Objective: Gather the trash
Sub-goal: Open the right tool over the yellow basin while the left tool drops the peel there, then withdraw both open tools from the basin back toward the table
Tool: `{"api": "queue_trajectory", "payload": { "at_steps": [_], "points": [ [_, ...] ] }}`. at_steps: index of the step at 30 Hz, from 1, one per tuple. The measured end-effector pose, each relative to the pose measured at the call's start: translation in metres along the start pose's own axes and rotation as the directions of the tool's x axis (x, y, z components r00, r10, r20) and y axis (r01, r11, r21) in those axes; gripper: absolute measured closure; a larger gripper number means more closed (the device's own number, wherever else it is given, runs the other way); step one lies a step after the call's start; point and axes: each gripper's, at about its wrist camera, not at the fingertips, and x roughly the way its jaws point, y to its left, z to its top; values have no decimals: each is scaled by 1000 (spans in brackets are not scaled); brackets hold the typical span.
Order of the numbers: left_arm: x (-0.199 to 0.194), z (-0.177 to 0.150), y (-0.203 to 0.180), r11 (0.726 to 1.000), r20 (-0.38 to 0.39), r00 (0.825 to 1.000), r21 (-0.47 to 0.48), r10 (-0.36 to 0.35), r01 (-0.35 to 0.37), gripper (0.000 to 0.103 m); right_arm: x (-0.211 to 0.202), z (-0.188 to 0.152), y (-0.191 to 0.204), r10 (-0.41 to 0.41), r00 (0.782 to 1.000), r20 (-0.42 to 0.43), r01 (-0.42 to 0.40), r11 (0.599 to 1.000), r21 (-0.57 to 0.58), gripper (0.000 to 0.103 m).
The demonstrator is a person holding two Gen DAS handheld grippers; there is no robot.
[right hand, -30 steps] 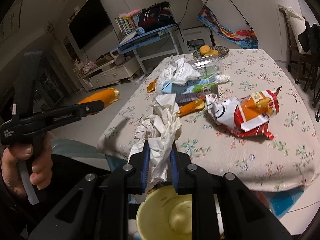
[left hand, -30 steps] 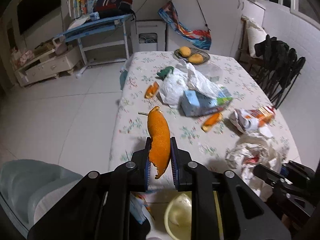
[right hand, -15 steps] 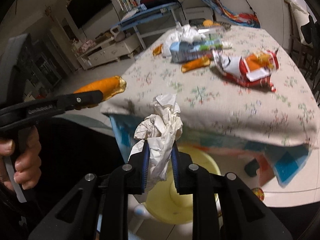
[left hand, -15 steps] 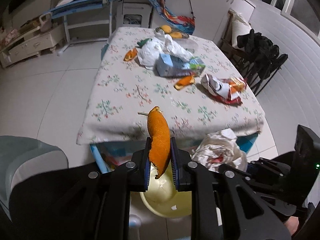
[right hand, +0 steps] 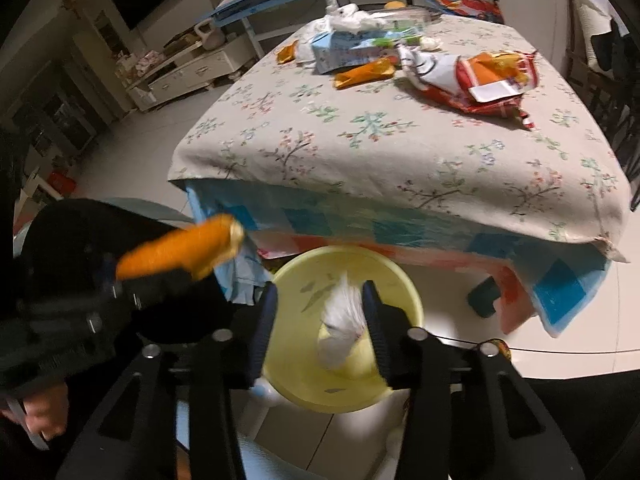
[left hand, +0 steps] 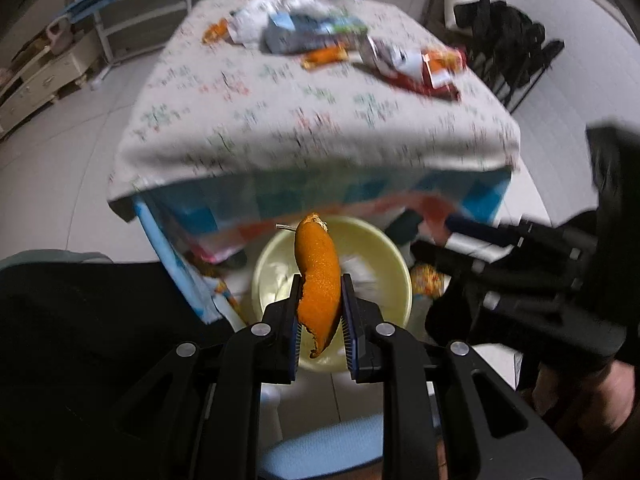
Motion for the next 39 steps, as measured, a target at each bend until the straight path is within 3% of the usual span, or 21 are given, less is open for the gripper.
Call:
{"api": "queue_trajectory", "payload": {
  "at_steps": [2,6,13,19,24,39],
  "points": [
    [3,-5,-4,1000,-21,1000,13,3,-2,85,-9,2,-2,-33,999,31,33,999,7,47],
    [3,-9,-9,1000,-21,1000,27,12,-12,70,-23,7,-5,-88,993,79,89,996,2,41],
    [-12,-5,-5,999,36,999,18,39,-40,53,-46,14,6,-176,974,144,184,982,-50,35],
    [-30,-1,3,998,117,991,-6,64,-64,45,-60,19,17,-210,961,182,229,970,-88,32],
    [-40,5,13,996,162,983,-36,90,-85,40,-71,24,27,-236,948,212,264,958,-114,29],
    [-43,6,25,993,173,979,-73,105,-93,38,-83,30,45,-252,935,249,297,941,-163,25]
  ]
}}
